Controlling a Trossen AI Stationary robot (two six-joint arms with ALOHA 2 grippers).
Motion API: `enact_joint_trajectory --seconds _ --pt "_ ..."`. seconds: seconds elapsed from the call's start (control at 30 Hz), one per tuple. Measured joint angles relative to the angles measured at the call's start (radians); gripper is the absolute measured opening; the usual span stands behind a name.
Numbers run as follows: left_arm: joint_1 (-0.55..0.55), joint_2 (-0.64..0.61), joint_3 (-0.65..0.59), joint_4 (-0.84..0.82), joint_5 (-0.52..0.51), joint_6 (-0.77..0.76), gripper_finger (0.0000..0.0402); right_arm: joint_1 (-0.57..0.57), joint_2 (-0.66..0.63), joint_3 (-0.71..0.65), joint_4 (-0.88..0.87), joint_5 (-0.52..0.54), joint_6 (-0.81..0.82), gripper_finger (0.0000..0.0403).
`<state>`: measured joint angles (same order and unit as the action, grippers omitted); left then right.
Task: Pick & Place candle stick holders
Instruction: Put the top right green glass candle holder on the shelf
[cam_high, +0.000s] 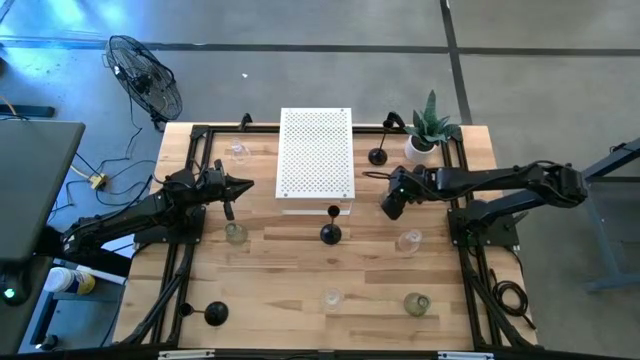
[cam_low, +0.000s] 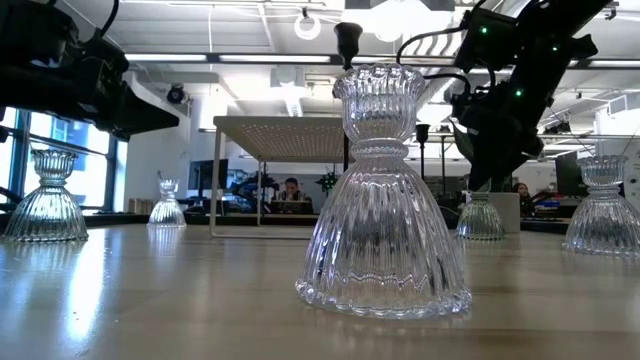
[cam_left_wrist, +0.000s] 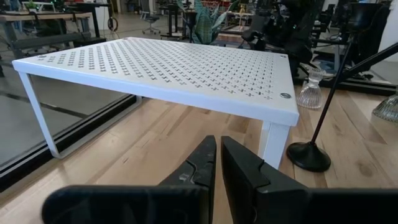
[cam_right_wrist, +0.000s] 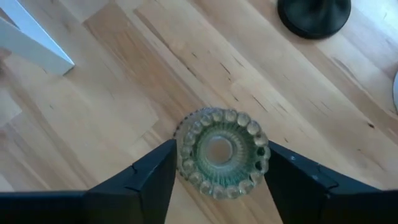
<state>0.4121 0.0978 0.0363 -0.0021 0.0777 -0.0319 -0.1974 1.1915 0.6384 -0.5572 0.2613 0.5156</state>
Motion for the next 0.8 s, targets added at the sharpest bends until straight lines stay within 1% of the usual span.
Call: enact_joint_trajectory --seconds 0.2,0.3,0.43,0.5,0.63,0.8 --pt "0.0 0.0 0.0 0.0 0.0 0.0 0.0021 0.0 0.0 0.0 0.011 -0.003 0.007 0.0174" --pt "0.0 0.0 0.0 0.0 0.0 0.0 0.0021 0.0 0.0 0.0 0.01 -0.005 0.008 0.0159" --pt "0.0 0.0 0.0 0.0 0.0 0.0 0.0021 0.002 -0.001 0.001 0.009 -0.017 0.006 0.0161" --pt "0.0 0.0 0.0 0.0 0.0 0.0 0.0021 0.001 -0.002 0.012 0.002 -0.051 0.004 0.0165" --pt "0.0 0.0 0.0 0.0 0.0 0.0 0.0021 0.004 -0.002 0.079 -0.071 -0.098 0.0 0.0163" --pt "0.0 0.0 0.0 0.0 0.0 0.0 0.0021 0.044 -0.002 0.222 -0.235 -0.073 -0.018 0.0161"
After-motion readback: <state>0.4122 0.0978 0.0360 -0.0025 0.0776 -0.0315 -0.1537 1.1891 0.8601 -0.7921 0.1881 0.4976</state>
